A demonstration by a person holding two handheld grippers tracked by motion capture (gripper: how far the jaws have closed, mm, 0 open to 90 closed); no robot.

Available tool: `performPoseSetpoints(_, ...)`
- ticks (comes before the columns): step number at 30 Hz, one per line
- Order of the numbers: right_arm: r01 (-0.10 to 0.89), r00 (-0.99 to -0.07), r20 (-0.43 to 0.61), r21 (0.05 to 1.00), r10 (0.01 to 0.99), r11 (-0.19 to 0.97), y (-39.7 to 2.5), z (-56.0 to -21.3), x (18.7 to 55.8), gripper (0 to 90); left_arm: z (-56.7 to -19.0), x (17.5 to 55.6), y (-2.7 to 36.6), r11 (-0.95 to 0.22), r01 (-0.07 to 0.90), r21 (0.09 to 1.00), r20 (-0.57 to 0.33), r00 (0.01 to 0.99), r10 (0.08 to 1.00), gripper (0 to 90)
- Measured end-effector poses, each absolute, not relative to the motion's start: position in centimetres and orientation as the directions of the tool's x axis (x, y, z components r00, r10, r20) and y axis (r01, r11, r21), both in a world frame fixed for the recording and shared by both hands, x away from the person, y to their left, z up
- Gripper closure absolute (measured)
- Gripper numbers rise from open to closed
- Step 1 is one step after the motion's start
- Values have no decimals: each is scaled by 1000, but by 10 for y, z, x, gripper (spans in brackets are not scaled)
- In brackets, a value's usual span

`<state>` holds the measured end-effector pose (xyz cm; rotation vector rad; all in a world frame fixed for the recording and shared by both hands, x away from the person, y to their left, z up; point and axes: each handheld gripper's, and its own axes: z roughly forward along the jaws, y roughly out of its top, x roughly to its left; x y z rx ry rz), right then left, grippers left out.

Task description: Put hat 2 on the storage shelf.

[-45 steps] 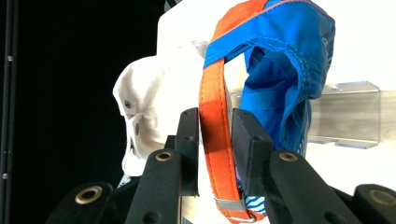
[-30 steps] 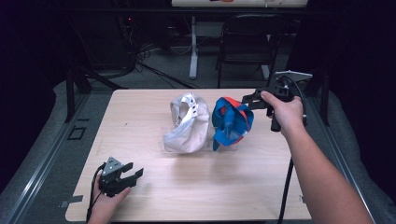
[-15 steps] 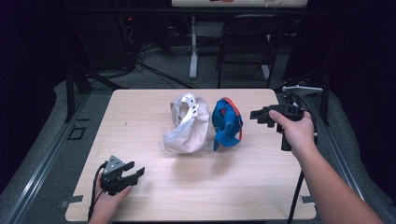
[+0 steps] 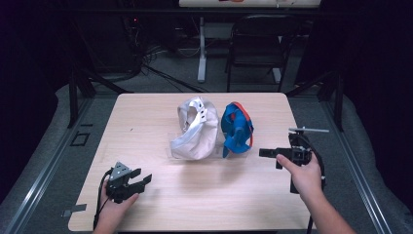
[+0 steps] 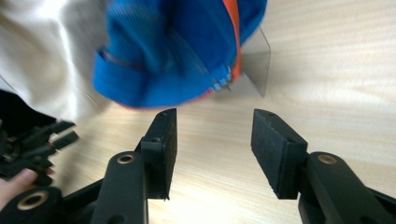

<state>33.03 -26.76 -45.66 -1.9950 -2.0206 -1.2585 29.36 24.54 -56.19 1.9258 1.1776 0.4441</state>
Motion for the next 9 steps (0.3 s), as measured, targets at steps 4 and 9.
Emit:
performPoseSetpoints(4,828,-202,518,543,831,-138,-264,-485,315,505,-563,293,244,-235,567,789,-107,504,857,467)
performPoseSetpoints(9,764,-223,456,630,862,-136,-258,-511,295,491,-559,290,237,-231,550,802,-108,515,850,471)
